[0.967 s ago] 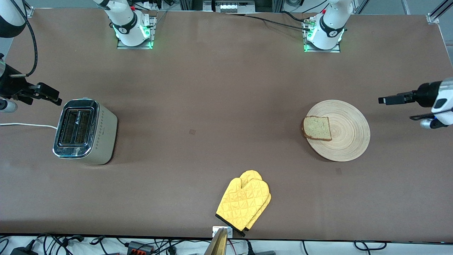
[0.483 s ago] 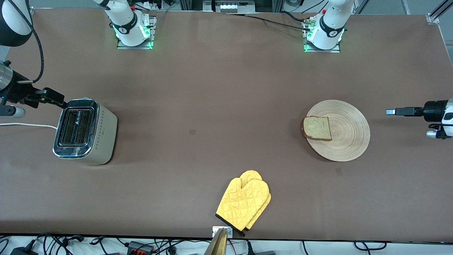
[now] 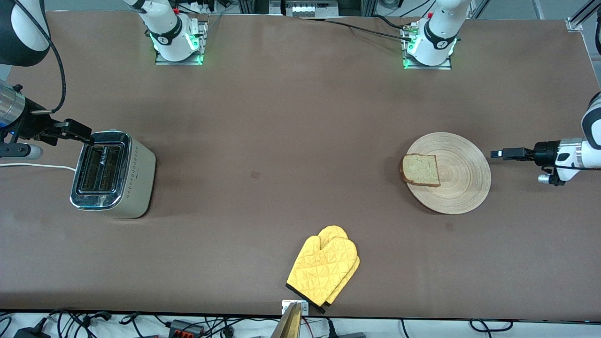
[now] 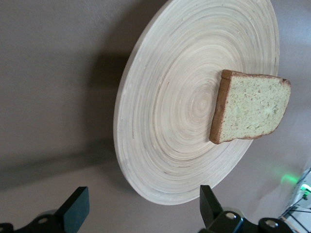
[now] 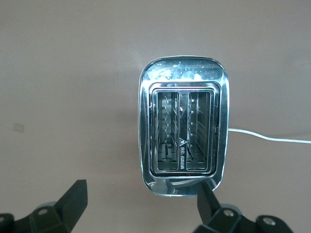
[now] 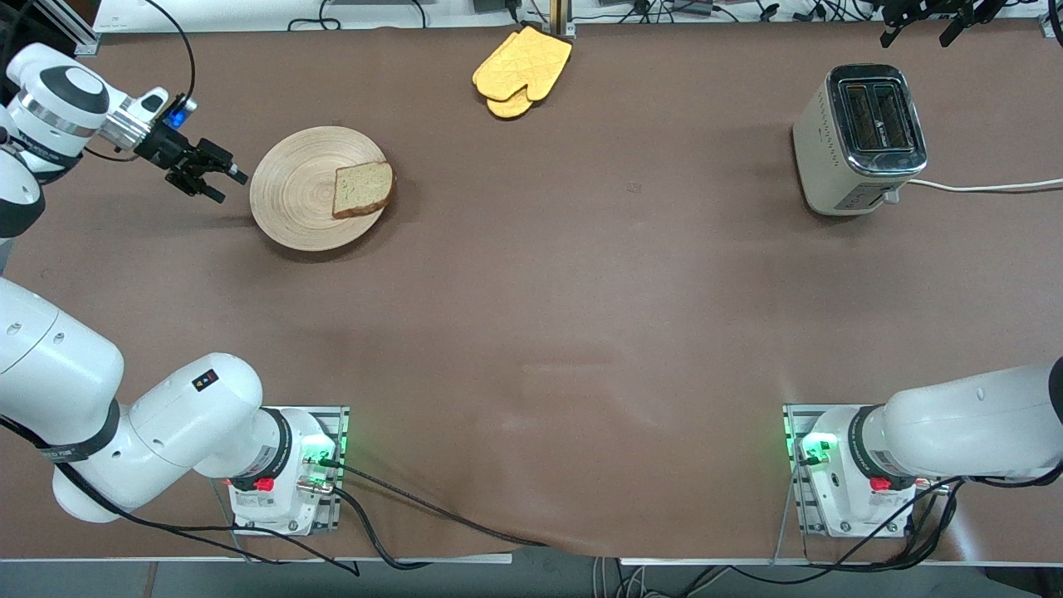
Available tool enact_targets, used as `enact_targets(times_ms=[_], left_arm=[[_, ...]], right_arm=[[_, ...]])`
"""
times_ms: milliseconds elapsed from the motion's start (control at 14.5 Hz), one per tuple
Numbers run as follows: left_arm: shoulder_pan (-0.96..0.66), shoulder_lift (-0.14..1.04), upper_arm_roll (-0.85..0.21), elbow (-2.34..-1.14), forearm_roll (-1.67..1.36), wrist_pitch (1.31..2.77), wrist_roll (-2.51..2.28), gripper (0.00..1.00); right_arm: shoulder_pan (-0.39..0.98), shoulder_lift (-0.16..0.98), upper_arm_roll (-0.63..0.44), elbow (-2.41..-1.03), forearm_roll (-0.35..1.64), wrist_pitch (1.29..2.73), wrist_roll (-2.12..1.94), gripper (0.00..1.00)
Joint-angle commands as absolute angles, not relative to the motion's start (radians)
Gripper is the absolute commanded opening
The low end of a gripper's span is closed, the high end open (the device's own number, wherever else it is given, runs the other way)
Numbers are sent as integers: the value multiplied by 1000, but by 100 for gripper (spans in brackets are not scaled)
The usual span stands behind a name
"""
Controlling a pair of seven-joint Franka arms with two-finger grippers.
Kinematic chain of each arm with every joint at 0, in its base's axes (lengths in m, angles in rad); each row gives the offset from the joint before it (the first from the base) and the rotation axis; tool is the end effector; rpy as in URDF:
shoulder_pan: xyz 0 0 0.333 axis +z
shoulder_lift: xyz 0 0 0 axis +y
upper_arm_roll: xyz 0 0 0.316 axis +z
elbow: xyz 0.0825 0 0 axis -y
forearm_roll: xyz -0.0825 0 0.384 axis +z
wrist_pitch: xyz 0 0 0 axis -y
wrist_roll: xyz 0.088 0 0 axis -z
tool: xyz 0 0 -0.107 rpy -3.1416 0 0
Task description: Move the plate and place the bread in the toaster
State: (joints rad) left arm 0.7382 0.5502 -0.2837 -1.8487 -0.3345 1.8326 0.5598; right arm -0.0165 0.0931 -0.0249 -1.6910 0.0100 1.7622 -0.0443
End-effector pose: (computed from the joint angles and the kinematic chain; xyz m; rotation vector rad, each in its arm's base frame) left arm 0.5303 0.2355 0.2133 2.4641 0.0910 -0.3379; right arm 0.5895 -0.0230 0.5304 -3.1330 -0.0015 0.0337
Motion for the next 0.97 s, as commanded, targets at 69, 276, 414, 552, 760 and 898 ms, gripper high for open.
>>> enact_targets(times_ms=[69,276,414,552,760,898], left_arm=[[794,509,-302,-1980,-409,1945,606,100],[792,529,-302,-1982,-431,1960,635,100],[784,543,-302,-1980,-433,1979,635,99],[776,561,-311,-1974,-433,1982,635,98],[765,578,-319,-1964,-433,1983,638,96],[765,597,-330,-1947,-431,1983,640,89]], right_arm=[[-14,101,-26,-1658,21,1763,-43,100],[-17,133,-25,-1623,25,1763,-46,100],[27,155,-25,-1618,21,1763,-55,100],[86,178,-26,-1617,14,1758,-45,100],[121,181,-26,-1623,18,1747,-46,100],[129,183,-25,-1621,26,1750,-40,100]])
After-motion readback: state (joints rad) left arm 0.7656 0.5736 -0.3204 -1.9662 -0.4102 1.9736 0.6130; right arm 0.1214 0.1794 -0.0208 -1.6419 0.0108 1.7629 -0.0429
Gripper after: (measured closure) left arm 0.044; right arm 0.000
